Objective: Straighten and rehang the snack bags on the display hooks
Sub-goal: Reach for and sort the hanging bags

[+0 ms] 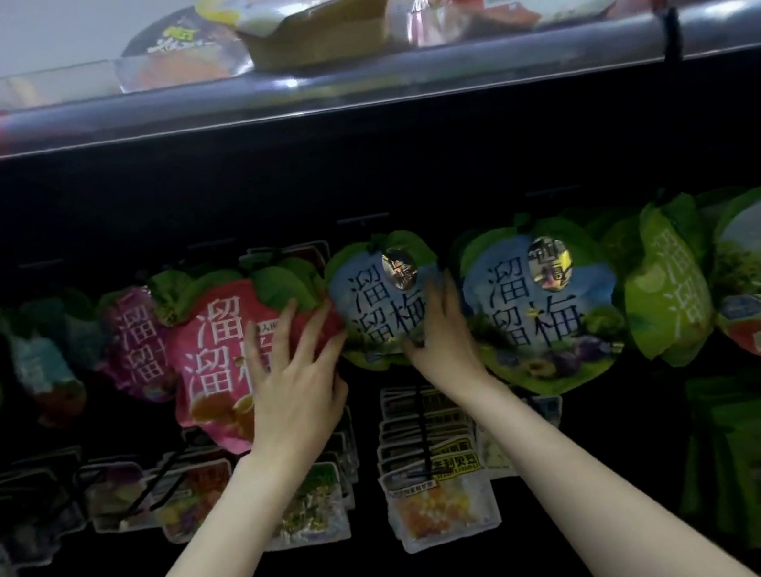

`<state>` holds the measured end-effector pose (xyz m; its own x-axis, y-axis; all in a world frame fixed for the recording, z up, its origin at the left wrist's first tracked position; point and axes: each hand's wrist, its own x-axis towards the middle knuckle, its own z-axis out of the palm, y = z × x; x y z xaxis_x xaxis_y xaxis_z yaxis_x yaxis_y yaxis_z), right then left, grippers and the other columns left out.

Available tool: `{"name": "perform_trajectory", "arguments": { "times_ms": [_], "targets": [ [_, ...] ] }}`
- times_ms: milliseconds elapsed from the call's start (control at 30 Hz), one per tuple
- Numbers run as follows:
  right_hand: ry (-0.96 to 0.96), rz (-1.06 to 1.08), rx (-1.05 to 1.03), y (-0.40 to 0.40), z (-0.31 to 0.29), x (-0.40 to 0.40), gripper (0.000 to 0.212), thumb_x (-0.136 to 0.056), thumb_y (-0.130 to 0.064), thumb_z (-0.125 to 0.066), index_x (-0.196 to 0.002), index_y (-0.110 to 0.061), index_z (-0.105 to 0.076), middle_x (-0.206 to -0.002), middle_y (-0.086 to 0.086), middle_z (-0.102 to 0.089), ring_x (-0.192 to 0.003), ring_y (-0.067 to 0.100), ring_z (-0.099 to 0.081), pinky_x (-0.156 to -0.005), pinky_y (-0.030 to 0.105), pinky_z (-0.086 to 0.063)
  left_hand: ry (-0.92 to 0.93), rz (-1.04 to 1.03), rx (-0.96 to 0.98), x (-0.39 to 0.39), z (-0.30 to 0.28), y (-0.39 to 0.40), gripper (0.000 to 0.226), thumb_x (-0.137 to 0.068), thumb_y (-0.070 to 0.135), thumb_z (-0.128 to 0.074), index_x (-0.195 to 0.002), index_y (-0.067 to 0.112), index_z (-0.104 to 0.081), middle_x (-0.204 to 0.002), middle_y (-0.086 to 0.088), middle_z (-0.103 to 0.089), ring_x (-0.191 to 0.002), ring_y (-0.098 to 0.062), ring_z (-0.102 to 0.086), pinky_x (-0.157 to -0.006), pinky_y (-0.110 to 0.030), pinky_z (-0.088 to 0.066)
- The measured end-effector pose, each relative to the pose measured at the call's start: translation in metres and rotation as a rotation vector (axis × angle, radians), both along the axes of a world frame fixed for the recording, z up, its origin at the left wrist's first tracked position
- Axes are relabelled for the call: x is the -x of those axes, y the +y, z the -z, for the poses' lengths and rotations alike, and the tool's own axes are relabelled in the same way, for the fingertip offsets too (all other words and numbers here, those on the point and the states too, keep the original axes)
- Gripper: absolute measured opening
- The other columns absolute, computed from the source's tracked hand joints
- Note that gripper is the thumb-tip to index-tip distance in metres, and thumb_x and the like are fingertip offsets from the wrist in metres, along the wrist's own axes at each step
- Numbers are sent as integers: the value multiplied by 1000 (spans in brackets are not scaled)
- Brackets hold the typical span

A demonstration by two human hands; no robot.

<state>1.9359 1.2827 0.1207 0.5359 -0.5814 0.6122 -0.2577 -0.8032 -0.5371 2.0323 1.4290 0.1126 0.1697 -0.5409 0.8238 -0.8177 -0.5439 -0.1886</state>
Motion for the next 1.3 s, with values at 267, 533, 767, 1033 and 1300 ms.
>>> {"name": "perform_trajectory", "arguments": {
  "times_ms": [267, 533, 767, 1033, 1300],
  "targets": [
    [-407, 146, 404, 35, -16, 58, 37, -86, 2, -54, -123, 0, -51, -129, 21, -43, -118, 17, -38, -97, 5, -25, -17, 215, 5, -8, 2, -3, 37, -69, 12, -70, -106, 12, -66, -129, -14, -55, -132, -29, -29, -113, -52, -4],
    [45, 431, 165, -41, -70, 115, 51, -91, -17, -56, -135, 2, -36, -130, 21, -43, -122, 36, -40, -96, 35, -35, 129, 524, 16, 48, -12, -56, 38, -83, 15, -53, -121, 12, -56, -138, -14, -45, -136, -26, -23, -115, -38, -9],
    [-57, 379, 211, -45, -83, 134, 22, -85, 2, -54, -104, 2, -65, -110, 22, -60, -103, 35, -56, -81, 29, -36, 662, 782, 79, 65, -21, -84, 60, -90, 19, -57, -142, 17, -28, -145, 0, -33, -135, -14, -28, -107, -20, -26],
    [-37, 450, 292, -41, -106, 215, 15, -85, -14, -64, -97, -10, -71, -99, 11, -69, -97, 27, -61, -85, 30, -42, 839, 809, 205, 67, -8, -79, 54, -90, 9, -56, -139, 13, -34, -127, 6, -40, -85, 32, -39, -68, 8, -29],
    [56, 124, 292, -35, -81, 194, 12, -83, -7, -66, -93, -4, -72, -90, 6, -70, -84, 12, -58, -75, 18, -38, 827, 829, 369, 67, -5, -69, 44, -92, 4, -47, -134, 17, -43, -122, 8, -51, -93, 3, -53, -81, -12, -42]
  ]
}}
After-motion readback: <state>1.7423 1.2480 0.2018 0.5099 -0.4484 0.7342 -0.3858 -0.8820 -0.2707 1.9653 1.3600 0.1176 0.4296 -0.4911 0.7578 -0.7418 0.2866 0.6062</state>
